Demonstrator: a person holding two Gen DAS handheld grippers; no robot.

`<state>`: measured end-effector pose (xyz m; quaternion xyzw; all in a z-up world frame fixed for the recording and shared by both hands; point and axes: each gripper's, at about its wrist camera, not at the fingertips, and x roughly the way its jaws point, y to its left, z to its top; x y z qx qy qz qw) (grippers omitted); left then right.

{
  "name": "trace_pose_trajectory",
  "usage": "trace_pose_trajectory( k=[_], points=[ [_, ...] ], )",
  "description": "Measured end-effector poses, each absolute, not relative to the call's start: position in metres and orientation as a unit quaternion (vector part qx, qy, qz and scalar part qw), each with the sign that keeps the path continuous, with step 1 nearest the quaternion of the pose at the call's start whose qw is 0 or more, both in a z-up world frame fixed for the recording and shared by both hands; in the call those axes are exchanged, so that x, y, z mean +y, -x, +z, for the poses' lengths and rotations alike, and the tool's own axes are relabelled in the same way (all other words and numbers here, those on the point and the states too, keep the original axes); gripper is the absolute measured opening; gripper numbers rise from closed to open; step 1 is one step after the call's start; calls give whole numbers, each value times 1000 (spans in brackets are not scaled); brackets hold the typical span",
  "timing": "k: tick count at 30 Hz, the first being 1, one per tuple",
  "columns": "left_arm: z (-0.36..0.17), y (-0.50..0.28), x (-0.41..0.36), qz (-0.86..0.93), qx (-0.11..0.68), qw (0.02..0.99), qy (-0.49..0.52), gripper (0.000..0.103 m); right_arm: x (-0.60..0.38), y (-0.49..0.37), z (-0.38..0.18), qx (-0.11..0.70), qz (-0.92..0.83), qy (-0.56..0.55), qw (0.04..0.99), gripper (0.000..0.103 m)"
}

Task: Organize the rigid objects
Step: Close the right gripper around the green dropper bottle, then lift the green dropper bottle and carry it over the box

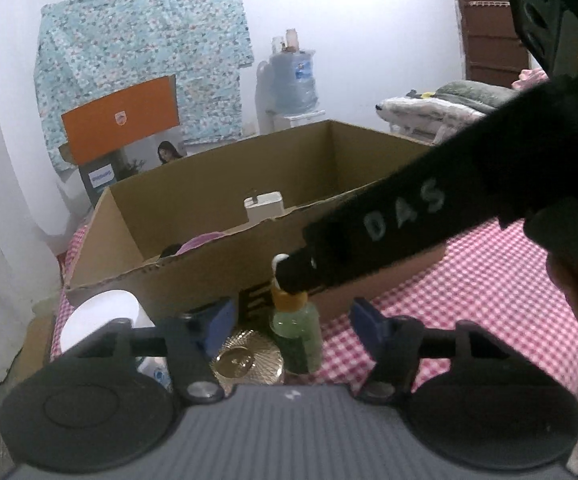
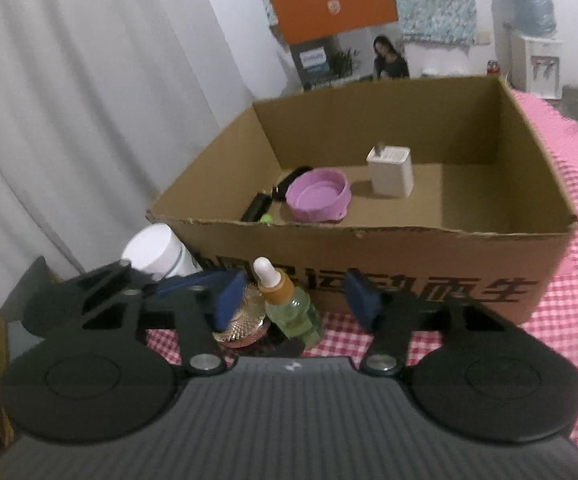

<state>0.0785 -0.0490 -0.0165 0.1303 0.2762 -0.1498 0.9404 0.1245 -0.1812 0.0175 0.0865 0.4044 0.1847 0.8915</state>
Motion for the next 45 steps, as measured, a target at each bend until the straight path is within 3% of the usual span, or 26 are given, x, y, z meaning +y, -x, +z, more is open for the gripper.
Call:
trace_pose_trajectory(
  k=[4,8,13,24,45],
  points=[
    [-22,-90,-47,-152,291,937,-119,42,-177,-136,7,419,198,-90,881,36],
    [-28,-101,-47,-162,307,932,-109,34,-173,-144,1,429,212,-96,873,28],
    [-28,-104,-48,-164,306,933,-96,33,-173,-143,5,425,217,-86,875,21],
    [-32,-100,-63,-213,300,928,-56,33,-199,-128,13,432,183,-74,880,21],
    [-53,-98,-81,-205,312,922,-98,33,-208,-122,14,430,180,-83,881,22]
  ],
)
